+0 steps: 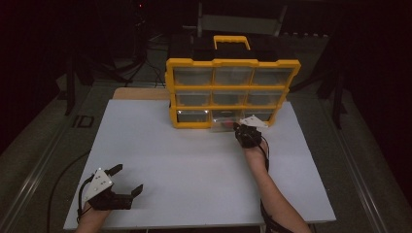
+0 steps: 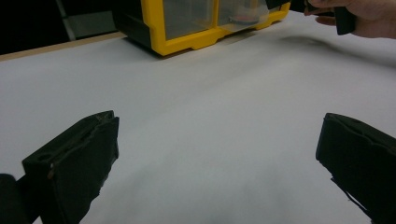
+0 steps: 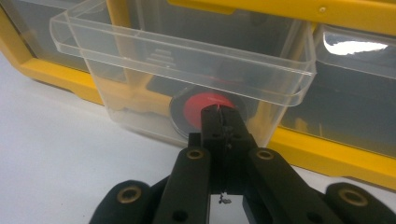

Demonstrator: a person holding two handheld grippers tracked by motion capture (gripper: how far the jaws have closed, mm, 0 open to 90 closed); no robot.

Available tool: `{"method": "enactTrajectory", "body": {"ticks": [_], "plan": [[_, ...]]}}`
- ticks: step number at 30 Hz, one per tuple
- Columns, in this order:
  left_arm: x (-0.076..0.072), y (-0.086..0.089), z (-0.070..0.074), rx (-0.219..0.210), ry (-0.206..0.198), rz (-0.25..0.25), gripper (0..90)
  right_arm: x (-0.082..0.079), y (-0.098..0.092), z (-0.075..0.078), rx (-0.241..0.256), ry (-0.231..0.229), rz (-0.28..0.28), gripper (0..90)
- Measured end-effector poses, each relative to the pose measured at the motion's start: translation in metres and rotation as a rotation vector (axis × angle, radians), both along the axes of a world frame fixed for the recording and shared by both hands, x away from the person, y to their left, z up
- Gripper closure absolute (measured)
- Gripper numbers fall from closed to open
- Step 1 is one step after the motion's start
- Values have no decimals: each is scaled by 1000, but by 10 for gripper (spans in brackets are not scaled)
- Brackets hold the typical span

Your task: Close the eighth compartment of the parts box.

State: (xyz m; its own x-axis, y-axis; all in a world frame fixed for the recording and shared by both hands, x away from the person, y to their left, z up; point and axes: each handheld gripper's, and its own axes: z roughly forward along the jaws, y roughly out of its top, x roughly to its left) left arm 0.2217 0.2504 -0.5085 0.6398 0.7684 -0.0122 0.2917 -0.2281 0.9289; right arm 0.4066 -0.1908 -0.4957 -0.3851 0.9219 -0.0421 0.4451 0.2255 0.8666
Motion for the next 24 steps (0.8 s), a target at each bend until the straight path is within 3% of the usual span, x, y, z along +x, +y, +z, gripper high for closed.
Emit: {"method": "enactTrajectory", "body": {"ticks": [24], "plan": [[0,1,0,0,-2,-1,0,13,9,3,-9,12,4,900]]}}
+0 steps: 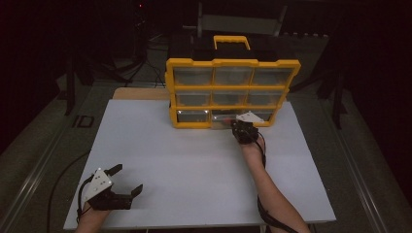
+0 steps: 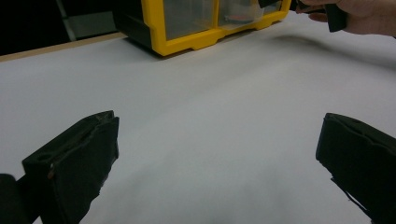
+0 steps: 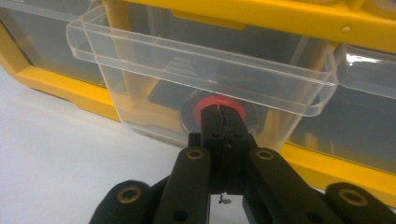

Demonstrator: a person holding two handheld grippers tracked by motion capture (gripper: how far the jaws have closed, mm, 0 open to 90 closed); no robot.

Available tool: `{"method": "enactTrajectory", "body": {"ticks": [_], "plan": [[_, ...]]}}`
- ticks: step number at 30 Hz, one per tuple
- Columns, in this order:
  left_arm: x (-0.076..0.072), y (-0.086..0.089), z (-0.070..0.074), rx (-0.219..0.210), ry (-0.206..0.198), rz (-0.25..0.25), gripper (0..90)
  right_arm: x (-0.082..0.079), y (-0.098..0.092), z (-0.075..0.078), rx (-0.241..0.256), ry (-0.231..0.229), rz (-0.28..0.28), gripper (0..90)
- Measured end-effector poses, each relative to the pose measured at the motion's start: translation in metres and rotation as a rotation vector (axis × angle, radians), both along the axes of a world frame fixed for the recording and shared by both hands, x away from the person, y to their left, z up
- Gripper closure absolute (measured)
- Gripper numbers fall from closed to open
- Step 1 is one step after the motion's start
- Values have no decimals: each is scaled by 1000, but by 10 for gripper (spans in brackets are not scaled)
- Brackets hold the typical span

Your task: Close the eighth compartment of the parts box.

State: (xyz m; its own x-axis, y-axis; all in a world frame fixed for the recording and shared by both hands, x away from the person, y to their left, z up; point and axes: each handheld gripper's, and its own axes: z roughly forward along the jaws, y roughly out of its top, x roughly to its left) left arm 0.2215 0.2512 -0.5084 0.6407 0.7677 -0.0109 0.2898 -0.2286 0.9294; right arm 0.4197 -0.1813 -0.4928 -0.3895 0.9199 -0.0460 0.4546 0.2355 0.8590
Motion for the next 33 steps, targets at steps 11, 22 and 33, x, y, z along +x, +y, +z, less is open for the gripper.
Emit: {"method": "enactTrajectory", "body": {"ticks": [11,22,33], "plan": [[0,0,0,4,1,-1,0,7,3,0,-1,4,-4,900],[0,1,-1,-1,1,2,0,15,9,2,-7,6,-4,900],[0,2,-1,0,0,1,0,23,11,0,1,11,-16,900]]}}
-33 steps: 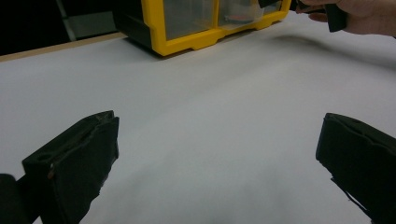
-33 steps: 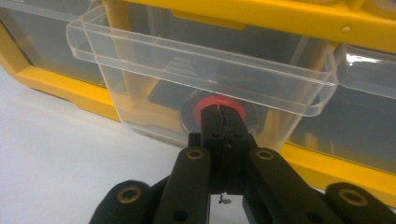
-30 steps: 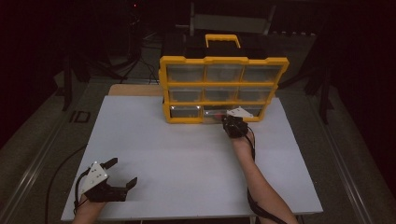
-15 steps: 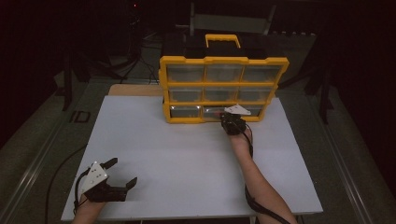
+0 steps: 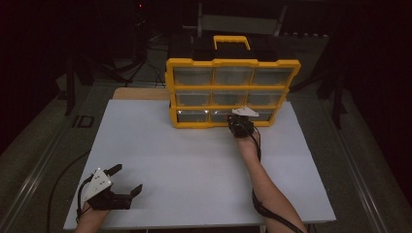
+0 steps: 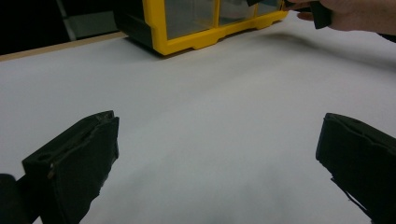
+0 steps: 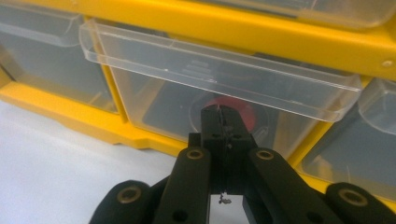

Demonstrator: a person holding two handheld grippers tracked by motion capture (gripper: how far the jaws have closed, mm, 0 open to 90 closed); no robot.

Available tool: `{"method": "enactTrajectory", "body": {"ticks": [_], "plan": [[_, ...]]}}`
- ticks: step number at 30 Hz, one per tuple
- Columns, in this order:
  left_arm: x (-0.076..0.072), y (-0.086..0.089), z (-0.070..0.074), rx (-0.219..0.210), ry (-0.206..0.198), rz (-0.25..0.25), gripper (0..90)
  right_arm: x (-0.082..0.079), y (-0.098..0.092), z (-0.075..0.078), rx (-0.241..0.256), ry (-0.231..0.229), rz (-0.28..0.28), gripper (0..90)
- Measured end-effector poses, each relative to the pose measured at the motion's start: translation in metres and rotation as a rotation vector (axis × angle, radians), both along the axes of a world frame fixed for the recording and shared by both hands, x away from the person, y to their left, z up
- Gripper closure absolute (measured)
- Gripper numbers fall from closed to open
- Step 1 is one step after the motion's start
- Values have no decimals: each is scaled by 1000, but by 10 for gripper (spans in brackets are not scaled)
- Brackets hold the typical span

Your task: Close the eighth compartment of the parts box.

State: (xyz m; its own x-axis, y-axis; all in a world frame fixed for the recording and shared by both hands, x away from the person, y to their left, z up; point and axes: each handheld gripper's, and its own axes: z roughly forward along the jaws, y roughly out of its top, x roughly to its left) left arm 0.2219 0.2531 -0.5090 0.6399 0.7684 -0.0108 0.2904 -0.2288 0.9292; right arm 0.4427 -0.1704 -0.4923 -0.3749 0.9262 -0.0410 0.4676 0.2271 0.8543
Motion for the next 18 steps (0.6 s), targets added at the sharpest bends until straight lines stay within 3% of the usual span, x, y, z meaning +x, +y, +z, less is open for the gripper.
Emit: {"method": "enactTrajectory", "body": {"ticks": [5,18], "plan": [[0,0,0,1,0,-1,0,4,-1,0,11,8,-3,900],[0,0,-1,0,3,-1,0,5,2,-3,-16,1,-5,900]]}}
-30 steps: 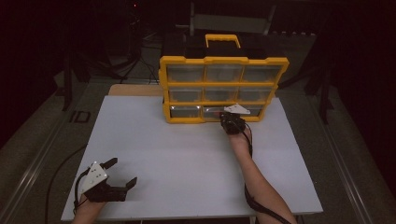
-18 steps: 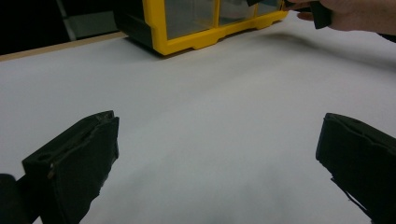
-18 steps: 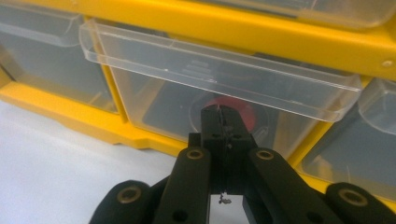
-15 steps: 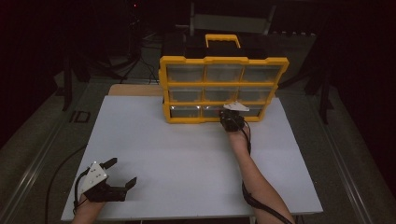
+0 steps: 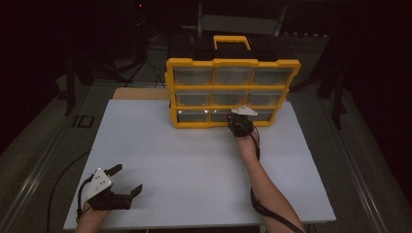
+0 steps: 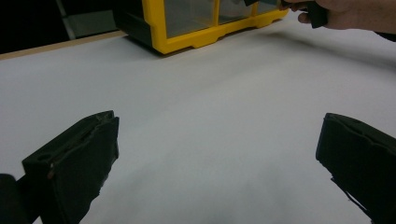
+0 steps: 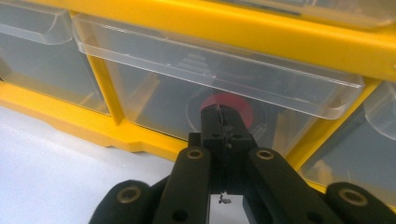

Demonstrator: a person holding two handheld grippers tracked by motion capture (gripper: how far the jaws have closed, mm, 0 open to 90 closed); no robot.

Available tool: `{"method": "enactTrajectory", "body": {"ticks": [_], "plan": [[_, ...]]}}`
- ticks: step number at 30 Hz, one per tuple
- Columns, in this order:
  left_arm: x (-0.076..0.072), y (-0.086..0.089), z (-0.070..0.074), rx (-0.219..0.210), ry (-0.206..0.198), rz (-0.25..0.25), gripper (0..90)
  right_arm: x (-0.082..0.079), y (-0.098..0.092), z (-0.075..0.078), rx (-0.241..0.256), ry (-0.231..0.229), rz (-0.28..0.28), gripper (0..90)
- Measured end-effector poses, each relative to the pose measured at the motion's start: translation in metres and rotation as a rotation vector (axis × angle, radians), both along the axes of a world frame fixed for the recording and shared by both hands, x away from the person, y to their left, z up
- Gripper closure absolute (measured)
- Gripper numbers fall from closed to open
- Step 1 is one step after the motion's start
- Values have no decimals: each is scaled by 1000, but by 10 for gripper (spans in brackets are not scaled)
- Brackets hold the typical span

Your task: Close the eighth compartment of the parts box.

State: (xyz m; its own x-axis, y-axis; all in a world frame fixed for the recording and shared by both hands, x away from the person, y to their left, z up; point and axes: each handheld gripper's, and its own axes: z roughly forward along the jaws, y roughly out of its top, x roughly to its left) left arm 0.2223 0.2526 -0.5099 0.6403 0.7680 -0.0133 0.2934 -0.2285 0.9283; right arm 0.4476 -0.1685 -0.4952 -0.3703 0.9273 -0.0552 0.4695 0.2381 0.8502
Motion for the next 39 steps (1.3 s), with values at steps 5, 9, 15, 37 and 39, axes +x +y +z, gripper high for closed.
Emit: {"method": "enactTrajectory", "body": {"ticks": [5,9,15,37,39], "plan": [[0,-1,0,9,0,-3,0,0,1,0,24,14,-14,900],[0,-1,0,15,-1,-3,0,0,1,1,42,35,-23,899],[0,-1,0,13,0,-1,0,-1,1,-1,53,52,-30,834],[0,-2,0,13,-1,-5,0,-3,6,1,131,145,-33,93],[0,-2,1,12,-2,-3,0,-5,5,2,129,143,-16,88]]}}
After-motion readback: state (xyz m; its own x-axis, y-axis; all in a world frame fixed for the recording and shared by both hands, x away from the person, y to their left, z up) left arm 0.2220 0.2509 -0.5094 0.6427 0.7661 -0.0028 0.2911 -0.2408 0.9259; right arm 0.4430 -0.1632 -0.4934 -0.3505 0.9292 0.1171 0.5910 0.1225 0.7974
